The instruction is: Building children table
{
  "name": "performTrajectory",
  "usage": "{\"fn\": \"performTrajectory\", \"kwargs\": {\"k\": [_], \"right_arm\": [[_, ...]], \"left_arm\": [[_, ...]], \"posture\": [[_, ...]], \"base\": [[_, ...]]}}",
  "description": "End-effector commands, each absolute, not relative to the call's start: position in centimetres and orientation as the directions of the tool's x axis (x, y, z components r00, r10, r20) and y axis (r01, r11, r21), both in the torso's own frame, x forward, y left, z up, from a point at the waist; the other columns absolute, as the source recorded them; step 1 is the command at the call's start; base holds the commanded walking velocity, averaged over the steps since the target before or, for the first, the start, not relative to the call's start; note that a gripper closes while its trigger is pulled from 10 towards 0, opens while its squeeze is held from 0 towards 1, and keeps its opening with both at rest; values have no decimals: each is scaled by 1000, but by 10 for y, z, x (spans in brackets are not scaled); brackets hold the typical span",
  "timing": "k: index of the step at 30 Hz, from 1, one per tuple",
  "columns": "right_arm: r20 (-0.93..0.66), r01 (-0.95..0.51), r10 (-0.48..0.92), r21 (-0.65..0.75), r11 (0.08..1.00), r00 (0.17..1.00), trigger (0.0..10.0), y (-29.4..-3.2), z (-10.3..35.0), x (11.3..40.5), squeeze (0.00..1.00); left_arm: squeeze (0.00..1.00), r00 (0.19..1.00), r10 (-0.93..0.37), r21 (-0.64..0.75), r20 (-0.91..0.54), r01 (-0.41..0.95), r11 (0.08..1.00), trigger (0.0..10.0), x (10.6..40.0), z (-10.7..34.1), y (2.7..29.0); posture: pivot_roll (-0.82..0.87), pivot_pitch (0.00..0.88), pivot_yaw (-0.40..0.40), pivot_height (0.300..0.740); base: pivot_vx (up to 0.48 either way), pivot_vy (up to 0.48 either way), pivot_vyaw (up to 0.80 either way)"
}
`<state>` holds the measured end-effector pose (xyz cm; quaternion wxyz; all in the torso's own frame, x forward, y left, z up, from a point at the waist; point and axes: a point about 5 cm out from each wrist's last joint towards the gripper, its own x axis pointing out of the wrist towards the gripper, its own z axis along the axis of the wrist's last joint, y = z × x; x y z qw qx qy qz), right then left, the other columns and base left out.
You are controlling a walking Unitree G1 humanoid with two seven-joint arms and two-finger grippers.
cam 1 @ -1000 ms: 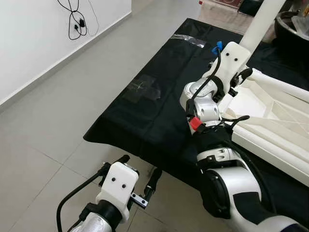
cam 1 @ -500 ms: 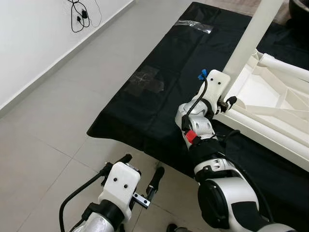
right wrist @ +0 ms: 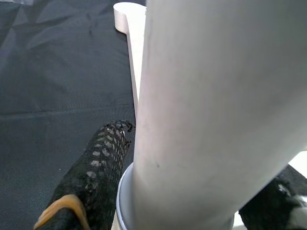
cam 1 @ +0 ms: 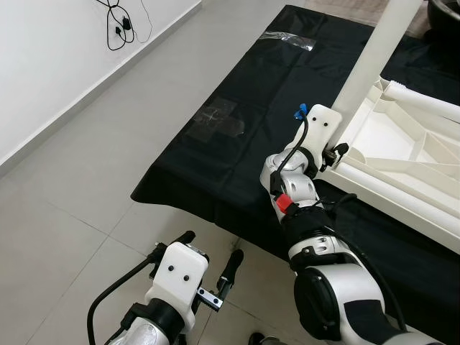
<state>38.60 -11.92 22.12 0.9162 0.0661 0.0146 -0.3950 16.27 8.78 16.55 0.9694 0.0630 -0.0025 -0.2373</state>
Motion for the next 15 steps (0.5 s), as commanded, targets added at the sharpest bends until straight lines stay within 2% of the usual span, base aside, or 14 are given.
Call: {"fn": "performTrajectory", "kwargs": {"k": [1,5,6,7,8,9,10,11,14,15], "right_arm": [[-79,735,-731,106,670,678,10000,-122,219,385,0],[-76,726,-723,106,679,687,10000,-121,218,385,0],[-71,729,-726,102,677,684,10000,-121,218,384,27],[-71,726,-723,106,679,687,10000,-120,218,384,400],[-71,726,-723,106,679,687,10000,-120,218,384,400],[-66,727,-724,107,679,686,10000,-120,218,384,1000],[-64,724,-722,110,681,689,10000,-120,218,384,1000],[-64,724,-722,110,681,689,10000,-120,218,384,584],[-64,725,-723,108,680,688,10000,-120,218,384,584],[-66,724,-721,110,681,689,10000,-120,218,384,0]], "left_arm": [[0,884,-463,124,-62,467,875,10000,161,158,87],[0,884,-464,123,-63,468,875,10000,161,157,87],[0,883,-464,123,-64,469,875,10000,160,157,87],[0,883,-464,123,-64,469,875,10000,160,157,87],[0,883,-464,123,-64,469,875,10000,160,157,87],[0,884,-464,122,-65,468,875,10000,160,157,87],[0,884,-463,123,-65,468,875,10000,160,157,87],[0,884,-463,122,-66,468,875,10000,160,157,87],[0,884,-464,122,-66,468,875,10000,160,157,87],[0,884,-464,123,-67,468,875,10000,160,156,87]], "posture": [[101,247,-71,740],[102,247,-69,740],[101,244,-72,740],[101,244,-71,740],[101,244,-71,740],[101,242,-71,740],[101,242,-71,740],[101,242,-71,740],[101,242,-71,740],[102,239,-72,740]], "base": [[0,0,0],[0,0,0],[0,0,0],[0,0,0],[0,0,0],[0,0,0],[0,0,0],[0,0,0],[0,0,0],[0,0,0]]}}
